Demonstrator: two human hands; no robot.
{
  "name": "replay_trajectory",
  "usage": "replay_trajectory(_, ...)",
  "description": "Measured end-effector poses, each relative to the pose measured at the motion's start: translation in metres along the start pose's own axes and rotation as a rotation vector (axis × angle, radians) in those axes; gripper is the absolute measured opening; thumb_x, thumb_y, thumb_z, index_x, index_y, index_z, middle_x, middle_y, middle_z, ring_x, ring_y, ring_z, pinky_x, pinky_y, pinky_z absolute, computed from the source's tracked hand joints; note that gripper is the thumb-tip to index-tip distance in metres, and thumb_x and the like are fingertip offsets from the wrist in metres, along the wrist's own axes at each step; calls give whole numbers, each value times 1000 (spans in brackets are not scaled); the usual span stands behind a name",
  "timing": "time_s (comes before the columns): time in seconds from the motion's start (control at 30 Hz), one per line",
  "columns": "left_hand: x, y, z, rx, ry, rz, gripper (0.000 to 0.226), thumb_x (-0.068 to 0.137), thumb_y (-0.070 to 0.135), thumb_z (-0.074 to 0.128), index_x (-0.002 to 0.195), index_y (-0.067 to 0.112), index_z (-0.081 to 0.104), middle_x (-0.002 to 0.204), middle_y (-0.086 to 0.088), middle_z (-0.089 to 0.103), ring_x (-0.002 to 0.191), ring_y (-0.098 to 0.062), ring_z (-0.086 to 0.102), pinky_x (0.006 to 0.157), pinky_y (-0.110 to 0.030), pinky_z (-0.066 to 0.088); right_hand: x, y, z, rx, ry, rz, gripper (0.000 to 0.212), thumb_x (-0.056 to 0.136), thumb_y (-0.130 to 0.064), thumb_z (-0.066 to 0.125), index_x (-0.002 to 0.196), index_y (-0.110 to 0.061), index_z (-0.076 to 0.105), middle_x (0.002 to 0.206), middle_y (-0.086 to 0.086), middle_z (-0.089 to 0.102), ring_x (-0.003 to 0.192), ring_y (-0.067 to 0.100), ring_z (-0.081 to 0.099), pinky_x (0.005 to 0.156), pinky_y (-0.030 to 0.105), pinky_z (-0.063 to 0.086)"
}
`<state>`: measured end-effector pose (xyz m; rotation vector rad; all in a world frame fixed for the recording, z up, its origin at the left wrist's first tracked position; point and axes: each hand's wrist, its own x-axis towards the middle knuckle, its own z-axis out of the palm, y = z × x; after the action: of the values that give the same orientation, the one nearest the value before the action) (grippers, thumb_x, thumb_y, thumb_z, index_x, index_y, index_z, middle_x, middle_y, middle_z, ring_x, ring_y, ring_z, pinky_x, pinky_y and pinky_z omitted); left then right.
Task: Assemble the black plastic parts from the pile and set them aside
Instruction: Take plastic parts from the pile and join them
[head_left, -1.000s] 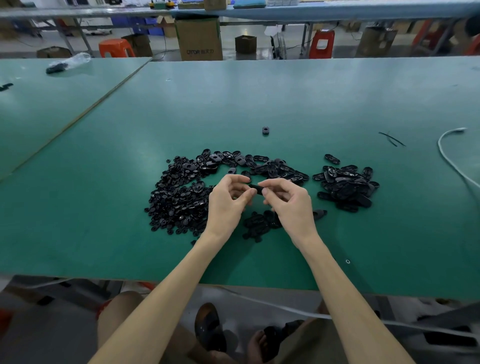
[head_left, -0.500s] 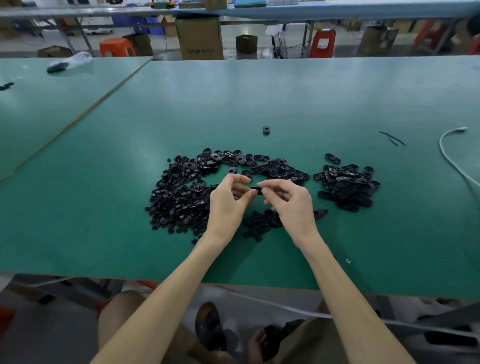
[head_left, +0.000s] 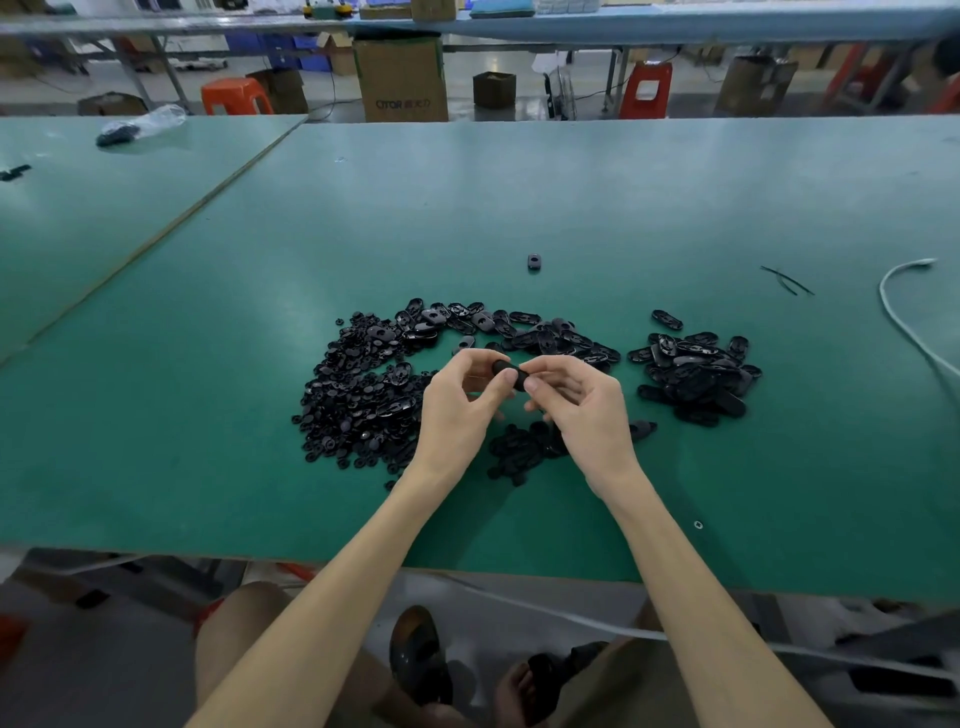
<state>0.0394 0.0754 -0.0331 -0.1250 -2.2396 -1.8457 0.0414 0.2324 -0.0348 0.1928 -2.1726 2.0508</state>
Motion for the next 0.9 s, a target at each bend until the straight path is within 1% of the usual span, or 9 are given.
replay_trajectory(0.17, 1, -2, -4, -114, 41, -6, 18, 90, 21, 80, 107, 25, 73, 101, 4, 77, 97, -12, 72, 82, -26, 58, 0, 0, 0, -4, -27, 10, 13, 90, -8, 81, 98, -16, 75, 88, 1, 80, 83, 19, 78, 79, 22, 59)
replay_trajectory(0.23, 1, -2, -4, -169, 62, -12, 18, 88, 21, 82, 104, 26, 75, 100, 3, 77, 95, -12, 72, 83, -23, 56, -1, 0, 1, -45, -49, -4, 13, 89, -9, 82, 98, -16, 76, 89, -1, 80, 87, 17, 77, 85, 26, 60)
replay_trajectory(0.33, 0, -1, -5, -221, 49, -5, 15, 90, 19, 80, 104, 25, 77, 100, 0, 78, 93, -18, 75, 81, -25, 58, -1, 0, 1, -93, -49, -15, 9, 91, -14, 81, 96, -20, 77, 91, -6, 79, 91, 14, 75, 89, 33, 60)
replay_trajectory(0.5, -1, 0, -3, -229, -15, -4, 22, 94, 9, 75, 112, 20, 79, 96, -2, 78, 85, -22, 77, 79, -30, 62, -2, 0, 0, -84, 36, -42, 3, 97, -20, 74, 96, -22, 75, 90, -9, 78, 85, 9, 72, 84, 36, 59)
replay_trajectory(0.6, -1, 0, -2, -188, -60, 3, 27, 95, 7, 72, 118, 20, 78, 95, -3, 76, 81, -19, 74, 84, -39, 62, -1, 1, 0, -44, 75, -22, 5, 97, -20, 74, 97, -25, 73, 91, -8, 76, 86, 17, 71, 81, 41, 59)
replay_trajectory(0.67, -1, 0, -2, -173, -88, 7, 29, 94, 5, 73, 119, 20, 77, 91, -4, 75, 80, -17, 72, 82, -34, 61, 0, 2, 0, -50, 62, -14, 6, 98, -21, 74, 98, -26, 74, 92, -6, 77, 87, 18, 72, 80, 41, 59)
replay_trajectory(0.73, -1, 1, -1, -176, -90, -8, 28, 91, 8, 78, 118, 17, 76, 91, -3, 78, 83, -18, 75, 76, -28, 60, 0, 3, 0, -65, 36, -20, 8, 99, -20, 72, 95, -27, 76, 88, -6, 78, 83, 13, 73, 77, 36, 57)
replay_trajectory(0.8, -1, 2, -1, -184, -72, -18, 26, 88, 11, 81, 113, 14, 76, 93, -5, 79, 87, -22, 76, 74, -28, 59, 1, 4, 0, -75, 28, -21, 10, 99, -20, 72, 93, -27, 76, 85, -5, 78, 79, 12, 73, 75, 32, 55)
replay_trajectory(0.9, 0, 0, -2, -192, -94, -3, 19, 89, 8, 80, 108, 10, 78, 97, -4, 79, 90, -21, 76, 75, -25, 59, 1, 6, 0, -73, 46, -19, 9, 99, -19, 72, 93, -25, 77, 83, -1, 78, 77, 13, 72, 73, 33, 56)
